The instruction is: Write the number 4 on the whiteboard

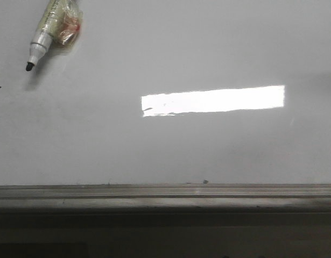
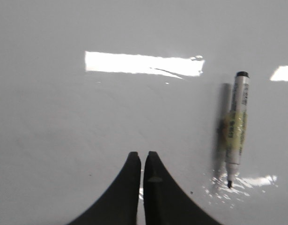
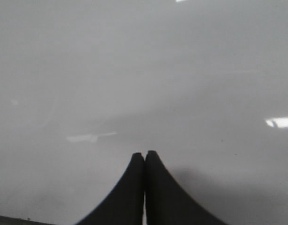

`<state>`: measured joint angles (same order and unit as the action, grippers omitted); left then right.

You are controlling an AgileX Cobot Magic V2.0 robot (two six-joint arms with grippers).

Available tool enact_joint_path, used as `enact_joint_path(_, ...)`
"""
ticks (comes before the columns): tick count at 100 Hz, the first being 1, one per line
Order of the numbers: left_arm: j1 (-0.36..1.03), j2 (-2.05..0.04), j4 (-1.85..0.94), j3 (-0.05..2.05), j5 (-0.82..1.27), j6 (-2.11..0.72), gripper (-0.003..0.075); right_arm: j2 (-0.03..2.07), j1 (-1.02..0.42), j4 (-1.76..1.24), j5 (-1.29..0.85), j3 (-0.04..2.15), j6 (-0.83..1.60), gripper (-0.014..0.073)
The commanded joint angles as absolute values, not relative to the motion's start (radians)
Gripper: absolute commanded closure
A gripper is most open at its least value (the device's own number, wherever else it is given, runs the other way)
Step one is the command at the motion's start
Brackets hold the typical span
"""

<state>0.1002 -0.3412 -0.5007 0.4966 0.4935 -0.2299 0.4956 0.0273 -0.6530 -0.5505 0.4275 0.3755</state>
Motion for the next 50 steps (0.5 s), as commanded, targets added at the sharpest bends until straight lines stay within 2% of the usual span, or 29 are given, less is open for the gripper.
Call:
enact_joint_path(1, 0.165, -0.411, -0.543, 0.554, 0.448, -0.286, 0.0737, 0.566, 0.031, -0.666, -0.553, 0.512, 0.428, 0.061)
enact_joint_path(8, 0.221, -0.457, -0.567, 0.564, 0.44, -0.326, 0.0696, 0.582, 0.031, -0.677, -0.57, 0.534, 0.447, 0.0521)
enact_joint_path(13, 0.259, -0.492, -0.594, 0.564, 0.421, -0.332, 0.0638, 0.584, 0.031, -0.682, -0.572, 0.542, 0.449, 0.0424)
enact_joint_path(20, 0.308, -0.537, -0.62, 0.564, 0.379, -0.332, 0.0508, 0.584, 0.031, -0.698, -0.572, 0.545, 0.449, 0.0272)
enact_joint_path(25, 0.344, -0.57, -0.636, 0.564, 0.343, -0.332, 0.0416, 0.584, 0.031, -0.702, -0.575, 0.545, 0.451, 0.0218)
enact_joint_path(29, 0.365, -0.598, -0.647, 0.564, 0.308, -0.332, 0.0349, 0.584, 0.031, -0.702, -0.576, 0.545, 0.456, 0.0208)
enact_joint_path(34, 0.395, -0.631, -0.655, 0.564, 0.265, -0.332, 0.0306, 0.584, 0.031, -0.704, -0.574, 0.545, 0.458, 0.021)
enact_joint_path(50, 0.499, -0.742, -0.655, 0.564, 0.145, -0.333, 0.0332, 0.584, 0.031, -0.704, -0.57, 0.545, 0.458, 0.021)
